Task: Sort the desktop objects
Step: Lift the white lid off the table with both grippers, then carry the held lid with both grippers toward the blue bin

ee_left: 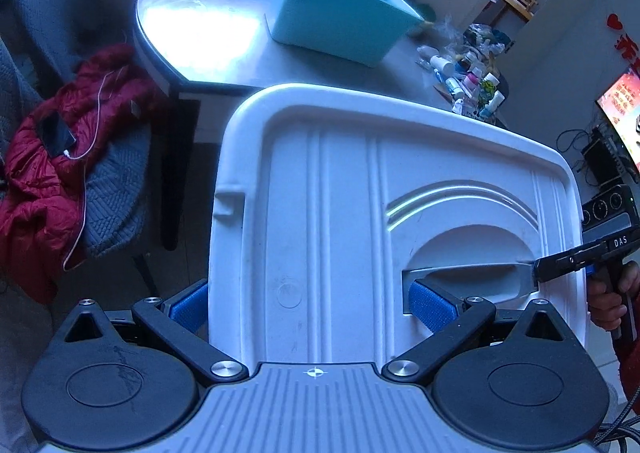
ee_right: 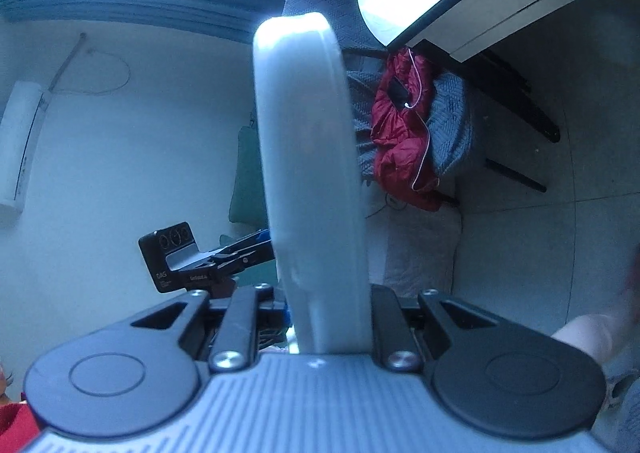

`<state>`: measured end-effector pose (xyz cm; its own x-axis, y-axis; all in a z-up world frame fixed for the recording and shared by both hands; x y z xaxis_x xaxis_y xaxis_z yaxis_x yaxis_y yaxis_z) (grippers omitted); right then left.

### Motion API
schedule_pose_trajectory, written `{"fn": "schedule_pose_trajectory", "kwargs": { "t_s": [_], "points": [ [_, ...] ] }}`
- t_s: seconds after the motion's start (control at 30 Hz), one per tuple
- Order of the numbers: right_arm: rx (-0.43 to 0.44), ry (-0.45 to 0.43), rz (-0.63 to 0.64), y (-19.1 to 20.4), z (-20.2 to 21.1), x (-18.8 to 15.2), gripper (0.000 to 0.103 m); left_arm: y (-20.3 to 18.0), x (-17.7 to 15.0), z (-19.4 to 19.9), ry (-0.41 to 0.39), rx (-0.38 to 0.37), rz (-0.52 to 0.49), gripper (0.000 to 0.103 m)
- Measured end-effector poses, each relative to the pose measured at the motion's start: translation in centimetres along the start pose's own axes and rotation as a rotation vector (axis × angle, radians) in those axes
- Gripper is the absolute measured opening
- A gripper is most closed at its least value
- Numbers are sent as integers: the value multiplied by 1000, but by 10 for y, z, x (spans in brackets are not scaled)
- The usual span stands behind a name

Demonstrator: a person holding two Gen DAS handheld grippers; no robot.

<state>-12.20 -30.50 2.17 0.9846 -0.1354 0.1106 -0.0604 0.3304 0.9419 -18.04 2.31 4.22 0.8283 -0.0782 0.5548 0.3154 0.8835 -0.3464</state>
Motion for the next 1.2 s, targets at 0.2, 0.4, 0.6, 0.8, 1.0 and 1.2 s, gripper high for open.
{"fn": "schedule_pose_trajectory", "kwargs": {
  "t_s": [0.2, 0.4, 0.6, 0.8, 1.0, 1.2],
  "points": [
    [18, 44, 12, -7, 21, 11, 16, -22, 0, -8, 2, 39, 28, 102],
    [43, 85, 34, -24, 36, 60, 16, -56, 27, -29, -18, 93, 53, 102],
    [82, 134, 54, -37, 62, 111, 16, -96, 62, -53, -40, 156, 79, 102],
    [106, 160, 70, -45, 82, 151, 16, -131, 93, -75, -68, 190, 90, 102],
    [107, 181, 88, -52, 91, 173, 16, -153, 108, -90, -69, 204, 113, 102],
    [109, 174, 79, -56, 89, 176, 16, -152, 113, -98, -85, 212, 110, 102]
  ]
}}
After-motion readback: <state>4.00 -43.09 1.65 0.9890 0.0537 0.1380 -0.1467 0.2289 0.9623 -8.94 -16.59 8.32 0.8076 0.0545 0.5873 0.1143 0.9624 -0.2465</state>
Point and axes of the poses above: each gripper's, at about its wrist camera, not at the fingertips, and z roughly against the way its jaws point, y to its left, x to its top, the point moved 6 cm from there along -z, roughly the way its jaws point, and after that the axes turned 4 degrees about -z, right-handed, at the moved point
